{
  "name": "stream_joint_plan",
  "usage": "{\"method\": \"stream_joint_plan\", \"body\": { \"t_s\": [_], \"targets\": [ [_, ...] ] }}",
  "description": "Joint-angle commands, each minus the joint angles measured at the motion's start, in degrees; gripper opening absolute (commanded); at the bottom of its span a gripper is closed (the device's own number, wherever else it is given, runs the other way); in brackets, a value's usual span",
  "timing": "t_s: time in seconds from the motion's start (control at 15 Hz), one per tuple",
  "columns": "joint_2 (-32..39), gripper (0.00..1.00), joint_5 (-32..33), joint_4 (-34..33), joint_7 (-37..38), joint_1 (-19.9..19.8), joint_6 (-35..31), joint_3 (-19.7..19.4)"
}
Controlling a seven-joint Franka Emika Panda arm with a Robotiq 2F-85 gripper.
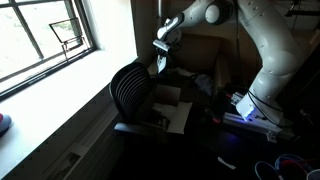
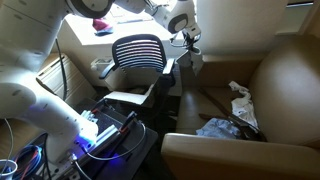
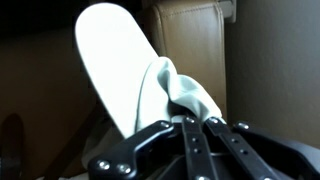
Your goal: Put the clothes on the couch on the chair
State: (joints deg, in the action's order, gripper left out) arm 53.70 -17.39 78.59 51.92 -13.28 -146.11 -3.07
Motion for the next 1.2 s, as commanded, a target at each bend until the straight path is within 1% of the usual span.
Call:
{"method": "stream_joint_plan", "body": {
  "t_s": [0.0, 0.27, 0.47, 0.6, 0.67, 0.73, 0.8, 0.87, 0.93, 1.0, 1.13],
  "targets": [
    [-13.94, 0.01, -2.01, 13.27, -12.13, -2.09, 6.47, 2.33],
    [-26.14, 0.01, -2.97, 22.36, -25.74, -1.78, 11.74, 1.33],
    [-35.45, 0.01, -3.58, 29.2, -35.83, -1.19, 13.35, 0.82],
    [-41.8, 0.01, -3.8, 33.23, -41.77, -0.95, 17.51, 0.61],
    [-44.99, 0.01, -2.84, 35.41, -43.65, -0.36, 20.08, 0.04],
    [-48.11, 0.01, -0.87, 38.11, -44.87, 0.51, 22.26, -0.69],
    [-51.23, 0.01, 1.71, 41.58, -44.03, 1.69, 22.47, -1.45],
    [-53.23, 0.01, 4.58, 44.67, -41.07, 2.83, 20.79, -1.96],
    [-47.19, 0.03, 1.4, 36.38, -42.04, 2.21, 22.57, -2.1],
    [-49.68, 0.03, 3.04, 39.32, -41.49, 2.84, 22.46, -2.37],
    [-52.23, 0.03, 4.03, 42.62, -41.23, 3.39, 22.33, -2.42]
  ]
}}
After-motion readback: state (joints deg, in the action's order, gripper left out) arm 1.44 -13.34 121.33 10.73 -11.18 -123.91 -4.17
